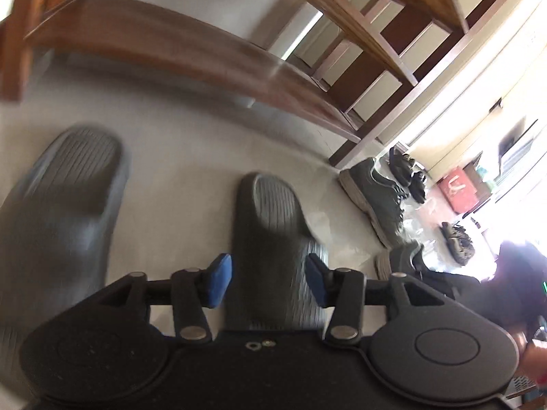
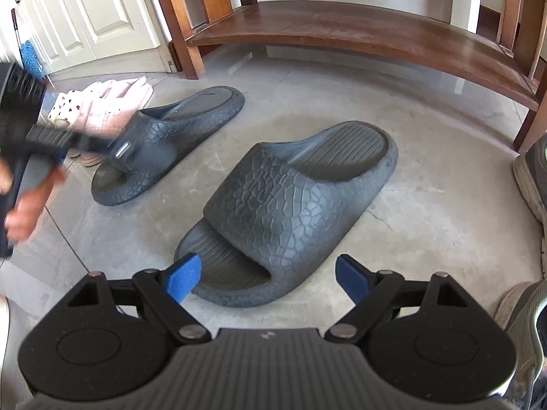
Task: Organize scattered shoes
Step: 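Carry the black slide and lower it beside the first black slide, then grip a black slide strap with the right tool and align it beside its mate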
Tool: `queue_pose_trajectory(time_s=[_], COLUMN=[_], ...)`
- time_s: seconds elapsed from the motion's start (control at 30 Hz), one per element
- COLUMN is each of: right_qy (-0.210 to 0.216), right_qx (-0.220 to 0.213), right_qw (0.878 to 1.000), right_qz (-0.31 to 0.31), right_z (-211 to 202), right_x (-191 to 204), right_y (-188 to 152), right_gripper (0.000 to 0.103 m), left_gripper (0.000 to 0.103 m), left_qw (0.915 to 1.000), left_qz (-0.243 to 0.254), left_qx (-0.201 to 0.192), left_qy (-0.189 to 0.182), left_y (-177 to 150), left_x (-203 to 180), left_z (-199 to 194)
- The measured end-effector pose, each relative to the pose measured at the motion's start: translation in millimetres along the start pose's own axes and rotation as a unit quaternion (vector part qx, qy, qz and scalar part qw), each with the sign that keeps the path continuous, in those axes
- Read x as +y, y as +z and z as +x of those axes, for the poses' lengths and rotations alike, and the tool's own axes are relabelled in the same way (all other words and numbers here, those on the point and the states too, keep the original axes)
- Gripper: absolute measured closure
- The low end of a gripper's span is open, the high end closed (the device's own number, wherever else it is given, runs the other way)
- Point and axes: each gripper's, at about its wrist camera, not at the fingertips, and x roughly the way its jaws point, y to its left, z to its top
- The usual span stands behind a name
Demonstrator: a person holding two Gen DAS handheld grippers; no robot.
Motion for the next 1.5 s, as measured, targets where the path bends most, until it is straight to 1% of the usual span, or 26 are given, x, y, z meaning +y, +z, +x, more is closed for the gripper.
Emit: queue_pose_trajectory(time_s=[0.07,0.13,0.2,0.27,0.33,0.37,0.43,0.57,0.67,0.77,0.87,0.93,1.03,1.13,1.3,1.5], right_qy=[0.001,0.003,0.004,0.005,0.004,0.005,0.008,0.007,0.014,0.026,0.043,0.051,0.066,0.068,0.071,0.066], right_qx=[-0.004,-0.006,-0.005,-0.003,-0.001,0.000,0.003,0.020,0.028,0.030,0.028,0.027,0.026,0.027,0.030,0.030], right_qw=[1.000,1.000,1.000,1.000,1.000,1.000,1.000,1.000,0.999,0.999,0.999,0.998,0.997,0.997,0.996,0.994], right_qz=[-0.006,-0.010,-0.011,-0.014,-0.017,-0.016,-0.013,-0.004,0.005,0.010,0.010,0.003,-0.012,-0.025,-0.047,-0.087], right_z=[-1,-2,-2,1,3,5,10,23,34,44,58,66,77,85,99,118], right_x=[3,5,6,7,7,7,5,2,0,3,15,25,42,56,78,107], right_y=[2,1,1,2,3,4,5,6,6,11,20,26,36,44,55,72], right_gripper=[0.015,0.015,0.015,0.015,0.015,0.015,0.015,0.015,0.015,0.015,0.015,0.012,0.012,0.012,0.011,0.011], left_gripper=[0.051,0.051,0.052,0.054,0.055,0.054,0.054,0.055,0.055,0.055,0.056,0.057,0.058,0.058,0.058,0.055], left_qw=[0.9995,0.9968,0.9940,0.9911,0.9892,0.9890,0.9896,0.9905,0.9902,0.9892,0.9872,0.9865,0.9872,0.9904,0.9938,0.9922], left_qz=[-0.001,-0.015,-0.038,-0.054,-0.058,-0.054,-0.053,-0.028,-0.021,0.004,0.006,0.003,-0.005,-0.030,-0.056,-0.059], left_qx=[0.022,0.064,0.089,0.112,0.125,0.128,0.123,0.114,0.112,0.107,0.106,0.103,0.094,0.073,0.026,-0.031], left_qy=[0.023,0.046,0.050,0.047,0.049,0.052,0.052,0.072,0.081,0.101,0.119,0.127,0.129,0.113,0.092,0.106], left_y=[15,27,33,34,30,27,24,23,22,19,17,16,15,16,16,16], left_x=[-6,-10,-9,-7,-5,-2,-1,-2,1,6,19,28,43,56,63,63], left_z=[20,48,65,77,82,81,79,72,65,50,31,22,5,-17,-57,-104])
